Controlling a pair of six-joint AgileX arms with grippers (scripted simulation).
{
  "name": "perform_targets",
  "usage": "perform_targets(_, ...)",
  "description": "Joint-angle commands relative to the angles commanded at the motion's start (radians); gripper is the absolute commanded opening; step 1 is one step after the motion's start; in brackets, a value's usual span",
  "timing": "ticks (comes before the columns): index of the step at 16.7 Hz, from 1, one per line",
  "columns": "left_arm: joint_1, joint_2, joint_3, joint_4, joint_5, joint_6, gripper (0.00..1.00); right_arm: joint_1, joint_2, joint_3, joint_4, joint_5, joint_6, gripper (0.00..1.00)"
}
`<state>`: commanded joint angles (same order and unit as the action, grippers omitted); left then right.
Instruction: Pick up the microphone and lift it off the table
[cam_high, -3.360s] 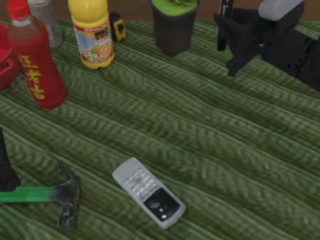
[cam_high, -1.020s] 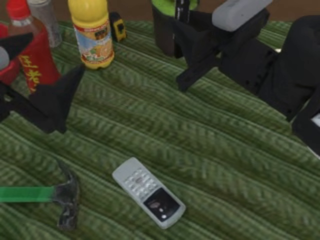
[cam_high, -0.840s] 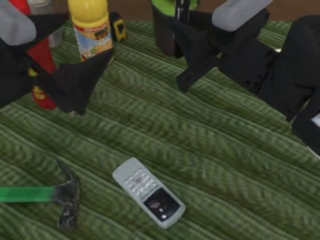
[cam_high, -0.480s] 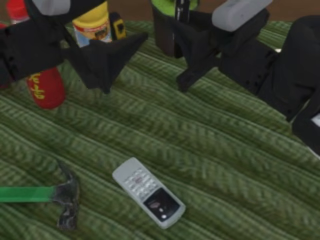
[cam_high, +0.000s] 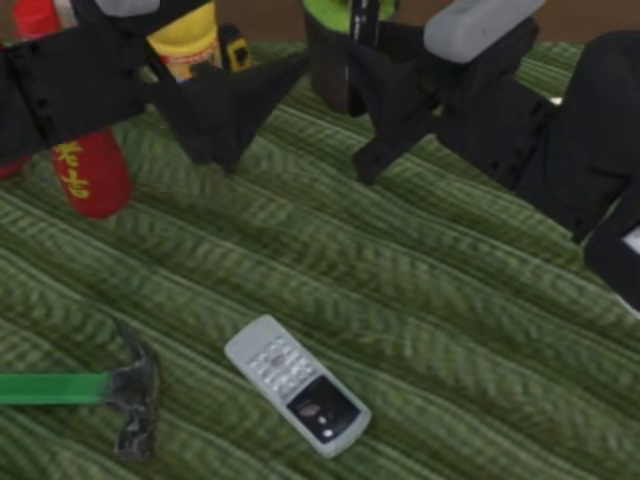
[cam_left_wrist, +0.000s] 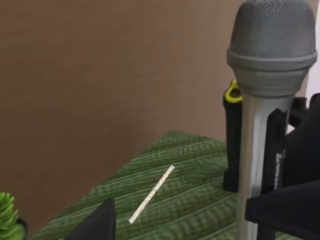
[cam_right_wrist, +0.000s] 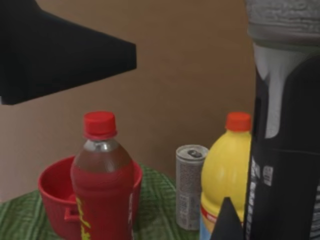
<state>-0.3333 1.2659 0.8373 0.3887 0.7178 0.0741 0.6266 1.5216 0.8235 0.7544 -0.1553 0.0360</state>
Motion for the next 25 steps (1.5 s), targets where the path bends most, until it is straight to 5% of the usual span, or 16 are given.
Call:
perform_targets(8,-0.174,0.279,0.216,0.068,-0.167,-0.006,1.00,0.000,0.000,0.000,0.000,0.000,0.000,0.00)
perform_targets(13,-0.183,0.291,0.226,0.071,-0.177,-0.007,1.00,0.000,0.000,0.000,0.000,0.000,0.000,0.00)
perform_targets(25,-0.183,0.291,0.226,0.071,-0.177,-0.007,0.10,0.000,0.000,0.000,0.000,0.000,0.000,0.00)
